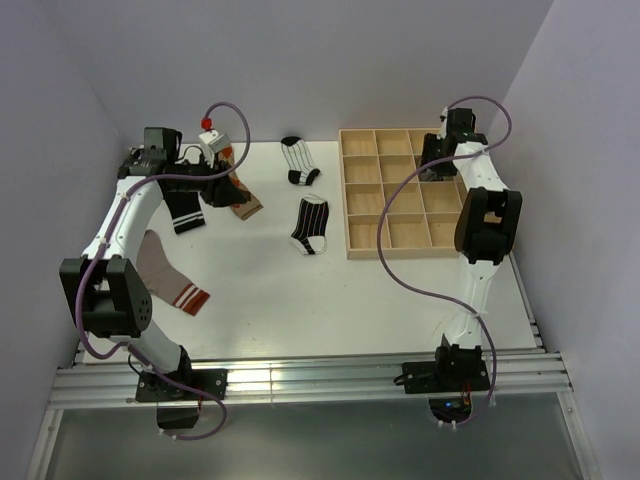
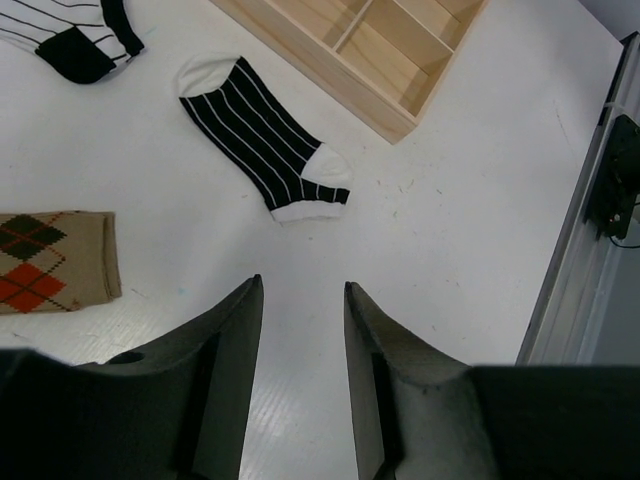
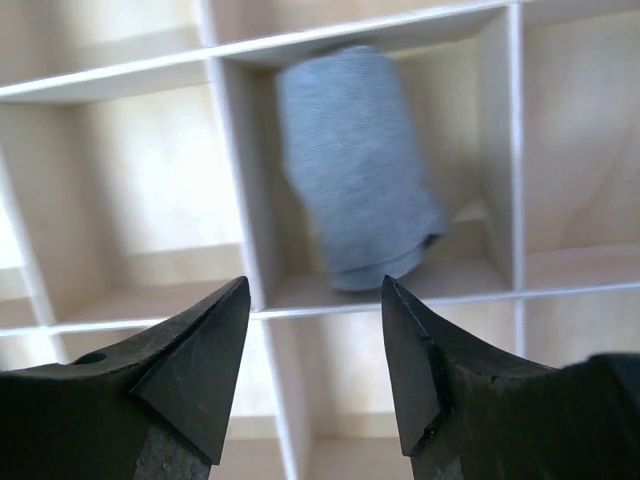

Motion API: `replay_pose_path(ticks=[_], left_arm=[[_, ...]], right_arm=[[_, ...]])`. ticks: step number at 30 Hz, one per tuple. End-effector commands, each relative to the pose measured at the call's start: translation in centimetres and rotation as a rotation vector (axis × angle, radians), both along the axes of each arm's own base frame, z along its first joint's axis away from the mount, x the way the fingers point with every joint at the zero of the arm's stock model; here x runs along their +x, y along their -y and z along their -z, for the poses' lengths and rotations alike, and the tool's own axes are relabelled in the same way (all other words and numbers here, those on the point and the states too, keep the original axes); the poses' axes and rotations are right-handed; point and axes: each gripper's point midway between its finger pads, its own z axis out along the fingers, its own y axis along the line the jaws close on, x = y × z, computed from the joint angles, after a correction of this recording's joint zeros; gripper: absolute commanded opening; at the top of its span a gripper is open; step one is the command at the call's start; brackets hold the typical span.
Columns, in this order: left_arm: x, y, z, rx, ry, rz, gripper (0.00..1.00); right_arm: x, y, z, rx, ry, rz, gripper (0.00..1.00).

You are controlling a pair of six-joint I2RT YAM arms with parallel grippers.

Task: Roll the socks
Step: Place the sock in the storage box.

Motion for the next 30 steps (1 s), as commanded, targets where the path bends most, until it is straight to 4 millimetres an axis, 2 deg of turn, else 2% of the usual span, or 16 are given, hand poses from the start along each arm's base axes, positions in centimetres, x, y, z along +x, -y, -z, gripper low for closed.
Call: replay_pose_path(ticks=[1,4,7,9,10,13,16,18,20,21,22,23,25,26,28,30], left_arm=[[1.2,-0.2,-1.0,0.018,0.056,-0.022,0.44],[1.7,-0.8,0.2,0.074,0.074,-0.048,0.47],[2.0,-1.3,1.8,0.158,0.116,-0.071,0.49],[1.9,-1.1,2.8,0.209,0.16,-0.078,0.5],[1.5,-1.0,4.0,0.231,0.159,-0.073,0.52],[1.3,0.3,5.0,0.285,0.228,-0.041,0.53],[0.1,2.1,7.7,0.342,0.259,0.014,0.54],[-0.7,4.0,8.4,0.366,0.311,0.058,0.54],[-1.7,5.7,9.8,0.393,0.381,0.112,0.54],[-2.0,6.3,10.0,0.395,0.412,0.133,0.55],[-2.3,6.7,10.4,0.406,0.443,0.157,0.55],[-2.8,7.7,11.1,0.402,0.47,0.186,0.55],[-3.2,8.2,12.3,0.402,0.499,0.221,0.55],[-3.0,8.7,12.4,0.391,0.53,0.233,0.55],[-2.8,9.1,12.8,0.382,0.564,0.252,0.55],[-2.2,10.0,13.3,0.369,0.615,0.258,0.55]], right_arm=[[0.5,-1.9,-5.6,0.077,0.143,-0.031,0.63],[0.2,-2.4,-6.8,0.095,0.175,-0.022,0.63],[-0.2,-2.8,-10.2,0.096,0.255,-0.02,0.64],[-0.3,-2.9,-11.3,0.088,0.287,-0.008,0.64],[-0.5,-3.2,-12.7,0.094,0.314,-0.002,0.65],[-1.0,-3.7,-14.9,0.109,0.36,0.006,0.65],[-1.7,-4.5,-16.6,0.111,0.383,0.018,0.65],[-2.4,-5.6,-16.4,0.104,0.375,0.017,0.64],[-3.2,-6.6,-17.5,0.105,0.402,0.015,0.64],[-3.9,-8.0,-16.5,0.11,0.379,-0.004,0.64],[-4.4,-8.6,-17.1,0.116,0.398,-0.006,0.64],[-4.9,-8.9,-16.3,0.117,0.38,0.0,0.64],[-5.8,-9.8,-16.8,0.133,0.396,-0.004,0.62],[-6.5,-10.0,-15.6,0.139,0.372,0.001,0.62],[-7.5,-10.2,-16.8,0.164,0.411,0.005,0.61],[-8.6,-10.3,-16.2,0.177,0.408,0.013,0.61]])
